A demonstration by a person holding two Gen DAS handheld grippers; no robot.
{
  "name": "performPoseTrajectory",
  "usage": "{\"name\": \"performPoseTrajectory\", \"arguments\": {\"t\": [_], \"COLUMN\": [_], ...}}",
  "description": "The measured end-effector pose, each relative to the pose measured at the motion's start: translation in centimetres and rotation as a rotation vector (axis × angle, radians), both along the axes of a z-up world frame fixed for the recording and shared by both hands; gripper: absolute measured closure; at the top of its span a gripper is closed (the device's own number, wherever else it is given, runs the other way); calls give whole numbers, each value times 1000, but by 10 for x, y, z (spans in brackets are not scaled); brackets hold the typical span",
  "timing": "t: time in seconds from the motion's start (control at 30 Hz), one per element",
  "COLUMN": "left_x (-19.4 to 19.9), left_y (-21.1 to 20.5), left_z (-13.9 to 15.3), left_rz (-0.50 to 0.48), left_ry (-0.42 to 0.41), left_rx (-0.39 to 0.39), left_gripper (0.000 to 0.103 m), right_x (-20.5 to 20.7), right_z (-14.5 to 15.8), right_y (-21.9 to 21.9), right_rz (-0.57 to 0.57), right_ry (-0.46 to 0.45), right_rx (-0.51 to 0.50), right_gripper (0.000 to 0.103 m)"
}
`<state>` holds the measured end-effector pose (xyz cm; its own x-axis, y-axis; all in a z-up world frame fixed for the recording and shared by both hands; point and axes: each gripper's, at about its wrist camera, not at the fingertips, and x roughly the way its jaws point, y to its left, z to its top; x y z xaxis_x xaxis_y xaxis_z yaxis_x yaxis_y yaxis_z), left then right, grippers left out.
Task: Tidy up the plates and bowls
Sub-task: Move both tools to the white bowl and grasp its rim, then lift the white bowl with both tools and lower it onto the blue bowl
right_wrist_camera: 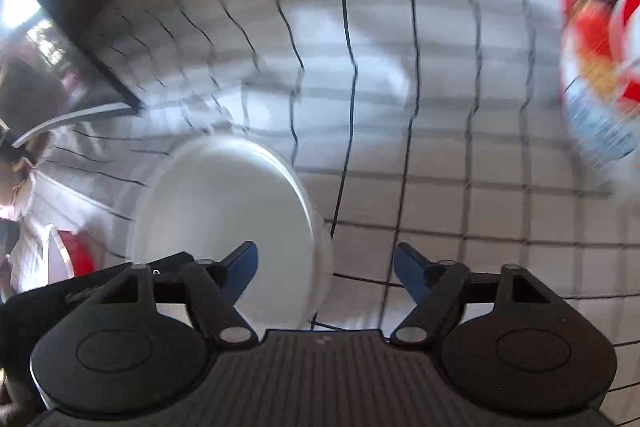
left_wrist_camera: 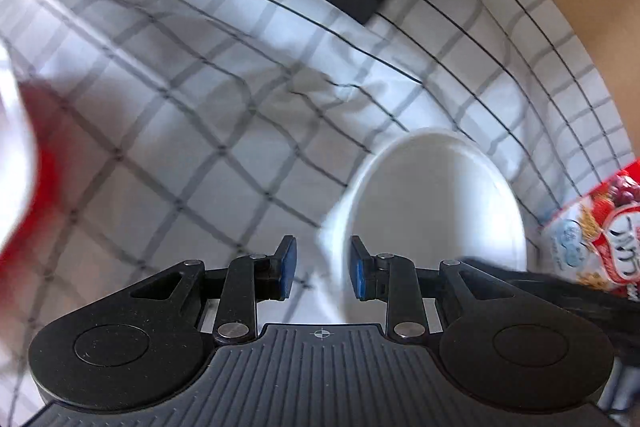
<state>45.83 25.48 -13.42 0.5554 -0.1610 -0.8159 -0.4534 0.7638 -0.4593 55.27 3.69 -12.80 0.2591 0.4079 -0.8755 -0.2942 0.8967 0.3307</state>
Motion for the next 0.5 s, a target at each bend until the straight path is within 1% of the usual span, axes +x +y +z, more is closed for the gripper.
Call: {"name": "performPoseTrajectory", "arguments": {"t": [0.07,0.1,0.13,0.17,0.2,0.27,0.33,0.4,0.5], "left_x": [5,5,4,2,-1,-9,-16,-24,-34], "left_y": [-4,-7,-11,-15,-19,-26,-39,-59,-92], "left_z": [0,3,8,13,19,31,49,68,96], "left_rz": [-35,-44,-55,-65,-73,-76,-107,-150,-229], "left_ry": [-15,-15,-16,-20,-24,-41,-59,-74,-101], "left_rx": [-16,1,29,46,44,1,-13,9,41], "left_gripper": [74,78,82,85,87,87,87,87,87], "right_x": [-3,-9,-15,-23,-28,-42,-56,-67,-80], "right_z": [-6,-3,4,14,24,49,68,84,102], "right_y": [3,2,2,-1,-5,-19,-36,-59,-102], "right_rz": [7,12,28,46,56,69,72,66,39], "right_ry": [25,22,-11,-54,-89,-163,-219,-234,-229], "right_rx": [-17,-32,-33,-39,-45,-48,-48,-34,-7], "right_gripper": [80,82,82,83,83,83,83,83,83]}}
